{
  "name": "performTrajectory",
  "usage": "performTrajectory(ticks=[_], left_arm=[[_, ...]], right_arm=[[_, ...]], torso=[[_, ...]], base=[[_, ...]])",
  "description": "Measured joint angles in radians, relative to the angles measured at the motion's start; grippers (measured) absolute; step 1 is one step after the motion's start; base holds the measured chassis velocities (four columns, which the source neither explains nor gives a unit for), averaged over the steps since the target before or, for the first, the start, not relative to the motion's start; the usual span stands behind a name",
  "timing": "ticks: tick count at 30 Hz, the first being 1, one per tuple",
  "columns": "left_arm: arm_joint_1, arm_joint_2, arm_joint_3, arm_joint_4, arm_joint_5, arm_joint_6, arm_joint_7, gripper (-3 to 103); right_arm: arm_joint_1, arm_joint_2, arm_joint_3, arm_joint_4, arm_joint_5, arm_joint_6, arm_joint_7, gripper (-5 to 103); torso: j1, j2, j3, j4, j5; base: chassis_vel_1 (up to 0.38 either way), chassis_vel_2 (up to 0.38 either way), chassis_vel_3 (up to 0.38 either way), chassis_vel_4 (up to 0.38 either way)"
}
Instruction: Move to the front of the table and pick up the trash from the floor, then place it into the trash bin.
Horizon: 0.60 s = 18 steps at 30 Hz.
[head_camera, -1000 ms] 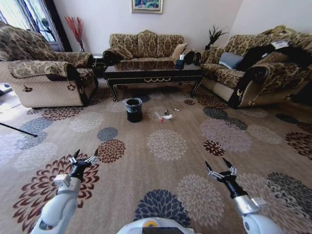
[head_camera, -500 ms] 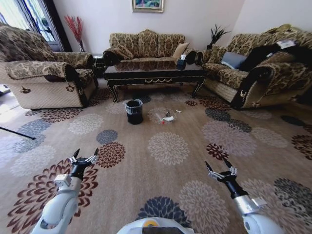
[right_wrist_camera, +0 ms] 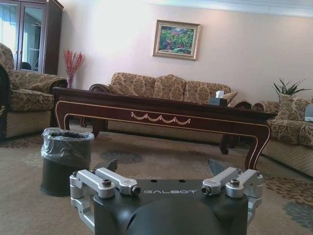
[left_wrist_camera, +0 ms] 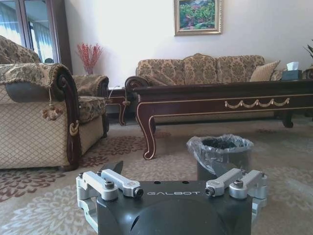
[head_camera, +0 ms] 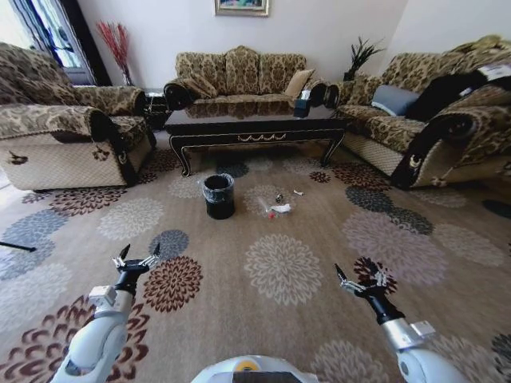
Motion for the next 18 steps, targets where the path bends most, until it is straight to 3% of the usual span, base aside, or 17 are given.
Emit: performTrajectory(ticks=[3,7,9,11,18], left_arm=[[-0.005,-0.004,-0.004,0.002,-0.002,0.002,-0.002,100],[-0.004,-0.005,-0.008,0.002,-0.003,0.005,-0.003,100],[-0.001,-0.005,-0.01,0.0,-0.003,0.005,-0.003,100],[0.0,-0.004,-0.011,-0.001,-0.003,0.006,-0.003,100],[-0.004,-0.002,-0.011,-0.001,-0.002,0.008,-0.004,100]], right_arm=[[0.006,0.003,-0.005,0.002,0.0,-0.007,0.003,100],[0.007,0.004,-0.011,0.004,-0.001,-0.008,0.004,100],[0.008,0.005,-0.013,0.004,-0.004,-0.008,0.004,100],[0.01,0.006,-0.013,0.004,-0.004,-0.008,0.004,100],[0.006,0.01,-0.013,0.007,-0.004,-0.009,0.002,100]], torso=[[0.0,0.0,0.0,0.0002,0.001],[0.0,0.0,0.0,-0.0002,-0.0011],[0.0,0.0,0.001,0.0002,0.0015],[0.0,0.0,0.001,0.0003,-0.0008],[0.0,0.0,0.001,-0.0001,-0.0001]], base=[[-0.267,0.259,0.27,-0.272],[-0.283,0.269,0.292,-0.278],[-0.244,0.288,0.264,-0.261],[-0.256,0.259,0.258,-0.239],[-0.252,0.239,0.248,-0.254]])
